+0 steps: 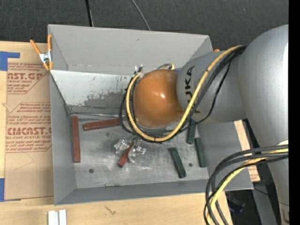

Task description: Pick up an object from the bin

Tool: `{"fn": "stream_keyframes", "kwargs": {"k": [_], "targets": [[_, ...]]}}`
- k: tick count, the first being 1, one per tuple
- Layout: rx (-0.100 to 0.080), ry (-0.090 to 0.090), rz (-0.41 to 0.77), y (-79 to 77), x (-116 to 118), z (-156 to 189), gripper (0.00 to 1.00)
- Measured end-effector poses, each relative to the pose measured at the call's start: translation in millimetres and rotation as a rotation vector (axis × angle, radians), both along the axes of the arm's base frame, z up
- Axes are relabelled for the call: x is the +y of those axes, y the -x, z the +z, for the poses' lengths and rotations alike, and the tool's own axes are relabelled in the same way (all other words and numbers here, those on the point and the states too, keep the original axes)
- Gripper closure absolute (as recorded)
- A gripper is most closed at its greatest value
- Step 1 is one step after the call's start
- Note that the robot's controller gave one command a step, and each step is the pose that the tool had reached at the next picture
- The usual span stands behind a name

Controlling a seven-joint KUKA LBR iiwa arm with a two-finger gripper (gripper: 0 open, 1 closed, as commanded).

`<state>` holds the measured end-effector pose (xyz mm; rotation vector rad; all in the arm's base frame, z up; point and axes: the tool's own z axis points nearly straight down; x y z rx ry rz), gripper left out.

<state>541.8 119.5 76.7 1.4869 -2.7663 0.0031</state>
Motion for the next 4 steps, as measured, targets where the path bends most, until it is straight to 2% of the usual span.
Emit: {"fn": "stream_keyframes", "kwargs": {"k": [4], "targets": [[0.0,-0.004,0.0,1.2,2,48,1.0]]}}
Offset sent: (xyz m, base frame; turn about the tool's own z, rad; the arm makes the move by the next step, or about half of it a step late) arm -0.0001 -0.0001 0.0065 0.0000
